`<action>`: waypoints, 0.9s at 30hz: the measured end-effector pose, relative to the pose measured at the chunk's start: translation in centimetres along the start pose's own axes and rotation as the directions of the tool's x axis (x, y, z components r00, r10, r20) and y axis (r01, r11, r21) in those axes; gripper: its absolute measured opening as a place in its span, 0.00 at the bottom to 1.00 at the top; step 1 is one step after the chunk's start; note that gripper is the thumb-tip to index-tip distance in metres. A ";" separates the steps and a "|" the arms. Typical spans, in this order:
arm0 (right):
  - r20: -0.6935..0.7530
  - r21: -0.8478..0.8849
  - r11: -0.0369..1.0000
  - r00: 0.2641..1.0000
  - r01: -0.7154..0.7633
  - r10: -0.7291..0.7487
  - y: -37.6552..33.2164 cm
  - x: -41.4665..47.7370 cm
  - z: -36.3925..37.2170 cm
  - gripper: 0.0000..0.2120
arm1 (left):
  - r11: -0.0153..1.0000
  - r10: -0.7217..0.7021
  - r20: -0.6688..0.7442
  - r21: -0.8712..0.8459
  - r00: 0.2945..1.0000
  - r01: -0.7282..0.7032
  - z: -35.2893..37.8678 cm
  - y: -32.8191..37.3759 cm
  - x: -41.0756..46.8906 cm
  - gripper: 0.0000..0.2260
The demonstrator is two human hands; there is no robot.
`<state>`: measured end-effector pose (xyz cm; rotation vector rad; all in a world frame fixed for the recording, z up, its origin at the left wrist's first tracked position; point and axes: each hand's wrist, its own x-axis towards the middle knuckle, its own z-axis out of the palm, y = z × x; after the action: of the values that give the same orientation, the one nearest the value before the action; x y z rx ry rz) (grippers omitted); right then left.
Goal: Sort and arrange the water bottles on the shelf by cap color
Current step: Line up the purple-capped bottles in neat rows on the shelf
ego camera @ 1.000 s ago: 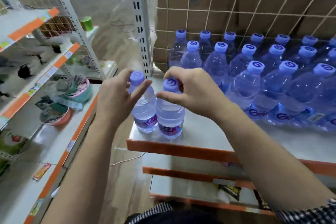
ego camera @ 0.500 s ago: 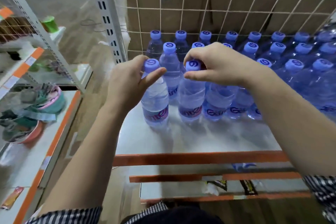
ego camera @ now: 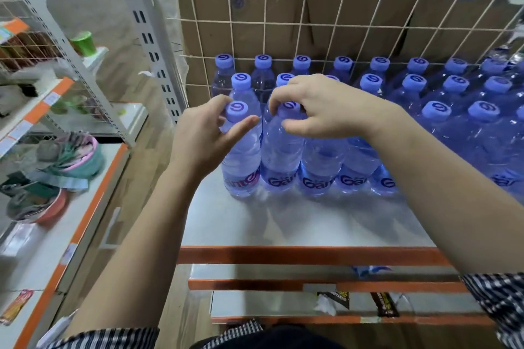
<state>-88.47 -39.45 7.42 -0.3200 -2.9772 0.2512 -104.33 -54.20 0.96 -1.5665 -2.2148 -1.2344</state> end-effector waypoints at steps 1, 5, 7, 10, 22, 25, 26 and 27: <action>-0.021 -0.008 1.000 1.000 -0.004 0.004 0.1 0.0 0.2 0.12 | 0.999 0.005 0.015 -0.035 1.000 -0.004 -0.1 0.0 -0.3 0.19; -0.087 -0.026 0.996 0.993 -0.083 0.080 0.4 0.0 0.8 0.18 | 0.990 0.008 0.065 -0.143 0.998 0.001 -0.4 -0.2 -0.9 0.12; -0.096 -0.017 0.997 0.993 -0.075 0.073 0.4 -0.1 0.8 0.17 | 0.993 0.015 0.053 -0.117 0.998 -0.009 -0.3 -0.1 -0.8 0.11; -0.081 -0.009 0.998 0.995 -0.067 0.066 0.2 0.0 0.5 0.16 | 0.998 0.012 0.009 -0.070 1.000 -0.011 0.0 0.0 -0.6 0.11; -0.094 -0.099 0.989 0.991 -0.107 0.098 -0.3 0.0 0.6 0.18 | 0.985 -0.096 0.048 -0.137 0.994 0.102 1.4 -0.5 -1.2 0.18; -0.193 -0.116 0.993 0.981 0.002 -0.024 -1.4 -0.3 1.1 0.18 | 0.970 -0.081 0.077 -0.223 0.994 0.096 1.9 -1.6 -2.6 0.21; -0.219 -0.116 0.992 0.974 0.039 -0.064 -1.9 -0.6 1.4 0.17 | 0.956 -0.070 0.095 -0.279 0.993 0.094 2.1 -2.0 -3.1 0.23; -0.258 -0.107 0.991 0.961 0.076 -0.101 -2.5 -1.0 1.7 0.14 | 0.935 -0.066 0.125 -0.340 0.990 0.105 2.3 -2.6 -3.7 0.26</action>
<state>-88.26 -42.29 6.09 -0.2108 -2.7357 0.0495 -104.18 -55.52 -3.90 -1.7104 -2.2476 -1.6794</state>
